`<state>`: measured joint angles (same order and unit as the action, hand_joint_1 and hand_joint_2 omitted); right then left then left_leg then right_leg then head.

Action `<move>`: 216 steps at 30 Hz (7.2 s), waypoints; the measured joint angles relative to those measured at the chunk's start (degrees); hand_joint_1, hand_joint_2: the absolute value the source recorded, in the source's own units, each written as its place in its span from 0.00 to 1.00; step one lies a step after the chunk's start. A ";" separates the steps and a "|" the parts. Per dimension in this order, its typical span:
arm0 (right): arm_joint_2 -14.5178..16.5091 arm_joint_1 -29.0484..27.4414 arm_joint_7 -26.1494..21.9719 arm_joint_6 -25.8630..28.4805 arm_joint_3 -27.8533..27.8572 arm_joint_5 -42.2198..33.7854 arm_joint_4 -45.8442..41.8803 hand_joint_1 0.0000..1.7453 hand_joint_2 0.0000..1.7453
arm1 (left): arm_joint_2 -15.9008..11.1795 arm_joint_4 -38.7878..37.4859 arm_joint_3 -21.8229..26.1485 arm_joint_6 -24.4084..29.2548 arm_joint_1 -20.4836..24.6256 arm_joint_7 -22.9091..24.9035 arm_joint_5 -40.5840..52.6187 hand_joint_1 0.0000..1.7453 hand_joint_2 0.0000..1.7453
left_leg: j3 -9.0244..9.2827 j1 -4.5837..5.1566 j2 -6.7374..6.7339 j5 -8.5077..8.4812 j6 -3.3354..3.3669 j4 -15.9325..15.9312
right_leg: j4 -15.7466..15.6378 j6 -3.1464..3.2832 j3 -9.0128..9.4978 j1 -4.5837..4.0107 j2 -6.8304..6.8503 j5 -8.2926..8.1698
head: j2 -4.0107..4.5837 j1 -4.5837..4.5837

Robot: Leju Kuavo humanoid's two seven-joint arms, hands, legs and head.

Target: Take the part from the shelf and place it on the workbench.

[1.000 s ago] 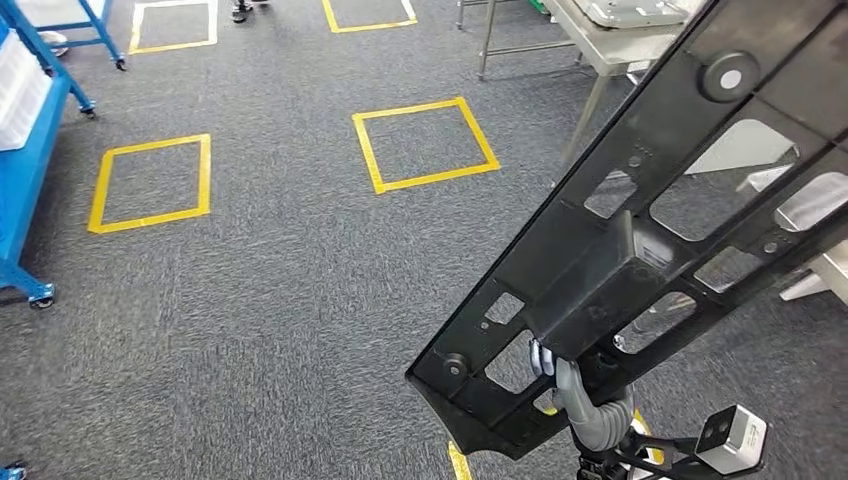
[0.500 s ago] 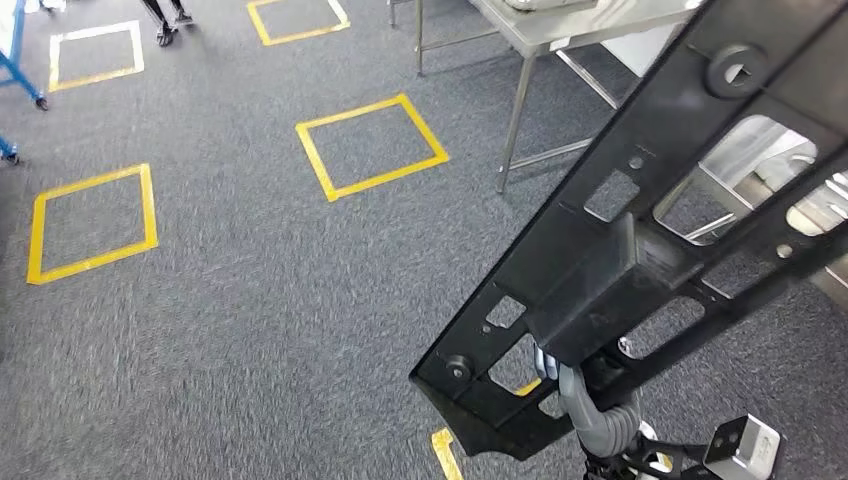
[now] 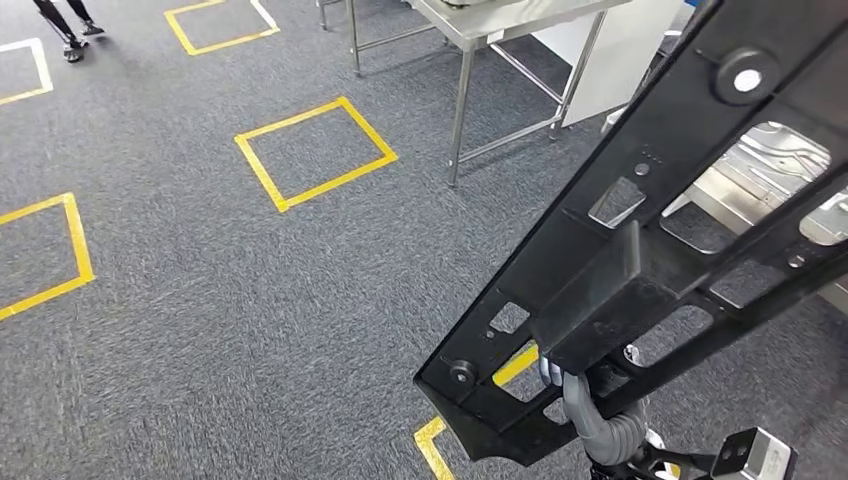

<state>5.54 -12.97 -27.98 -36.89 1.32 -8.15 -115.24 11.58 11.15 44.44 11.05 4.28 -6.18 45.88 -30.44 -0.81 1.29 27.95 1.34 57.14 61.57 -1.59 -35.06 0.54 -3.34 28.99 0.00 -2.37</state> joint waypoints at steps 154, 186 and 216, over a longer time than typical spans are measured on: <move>-8.54 8.19 2.16 12.26 2.70 11.05 3.55 0.98 1.00 | -0.24 0.01 4.26 -11.38 -0.42 -3.21 -0.66 0.00 1.00 | -3.88 0.76 -0.74 -2.53 1.02 2.25 | 4.71 0.01 5.61 -0.82 2.21 1.59 | 0.00 0.04; -9.31 8.09 2.03 13.14 2.75 13.31 4.79 0.98 1.00 | -0.14 0.02 5.62 -11.05 -0.57 -2.99 -0.65 0.00 1.00 | -0.82 1.94 -0.50 -2.47 1.83 -0.75 | -0.82 1.49 5.94 -1.27 2.89 0.39 | 0.00 -0.04; -15.03 14.59 3.54 13.45 0.17 14.43 4.99 0.98 1.00 | 0.13 0.02 5.73 -11.21 -0.32 -3.21 -0.15 0.00 1.00 | -4.89 0.75 -0.72 -4.15 0.21 1.27 | -1.67 -0.01 7.07 0.26 3.08 1.17 | 0.00 -0.06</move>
<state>-9.49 1.62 -24.44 -23.45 1.49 6.28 -110.25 11.72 11.17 50.16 -0.16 3.96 -9.39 45.74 -35.33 -0.06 0.57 23.80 1.55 58.40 59.90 -1.59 -27.99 0.80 -0.27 30.16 0.00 -2.43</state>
